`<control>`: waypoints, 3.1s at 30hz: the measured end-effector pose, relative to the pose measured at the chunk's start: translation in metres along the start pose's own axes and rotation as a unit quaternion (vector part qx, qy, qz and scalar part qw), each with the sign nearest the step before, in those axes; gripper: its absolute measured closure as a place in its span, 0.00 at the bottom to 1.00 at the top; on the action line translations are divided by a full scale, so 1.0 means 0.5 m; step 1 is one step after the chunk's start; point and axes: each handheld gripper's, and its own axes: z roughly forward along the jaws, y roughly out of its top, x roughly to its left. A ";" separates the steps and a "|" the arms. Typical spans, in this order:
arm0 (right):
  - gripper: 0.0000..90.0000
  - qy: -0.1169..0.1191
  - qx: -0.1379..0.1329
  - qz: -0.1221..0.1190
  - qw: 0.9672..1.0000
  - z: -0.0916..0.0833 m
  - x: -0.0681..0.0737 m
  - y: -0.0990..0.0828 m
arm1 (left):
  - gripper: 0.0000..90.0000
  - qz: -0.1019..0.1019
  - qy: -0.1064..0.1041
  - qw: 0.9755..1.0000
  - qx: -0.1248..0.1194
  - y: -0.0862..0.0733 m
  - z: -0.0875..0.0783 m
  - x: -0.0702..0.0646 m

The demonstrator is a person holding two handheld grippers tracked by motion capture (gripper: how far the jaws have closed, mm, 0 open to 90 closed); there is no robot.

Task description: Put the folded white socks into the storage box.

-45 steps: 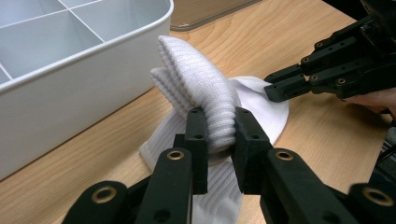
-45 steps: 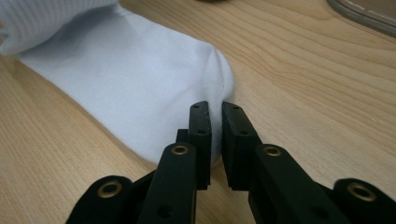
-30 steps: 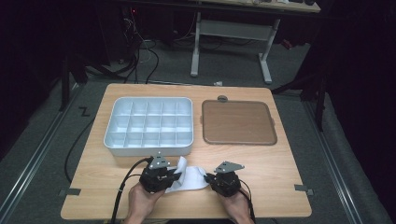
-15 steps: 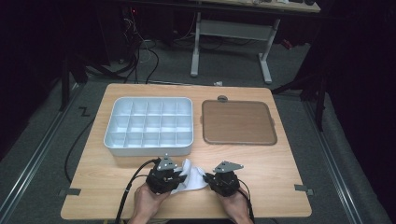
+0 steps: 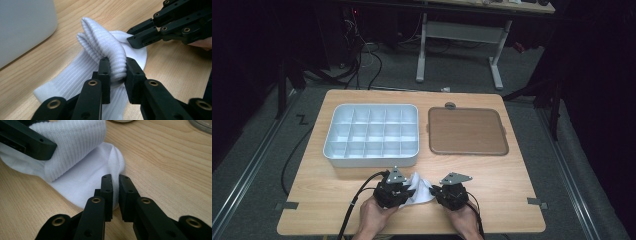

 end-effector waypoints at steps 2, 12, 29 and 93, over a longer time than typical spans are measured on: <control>0.92 0.000 0.000 0.000 1.000 0.000 0.000 0.000 | 0.85 -0.001 -0.001 1.000 0.001 -0.002 0.002 0.001; 0.92 0.000 0.002 0.001 1.000 0.002 0.000 0.001 | 0.84 -0.003 -0.002 1.000 0.011 -0.017 0.014 0.004; 0.78 -0.005 -0.009 0.005 1.000 -0.009 -0.002 0.002 | 0.63 -0.017 -0.006 1.000 -0.005 -0.007 -0.007 0.005; 0.96 -0.014 -0.010 -0.046 0.999 -0.026 0.022 0.028 | 0.63 -0.001 0.030 0.999 -0.031 -0.049 -0.022 0.031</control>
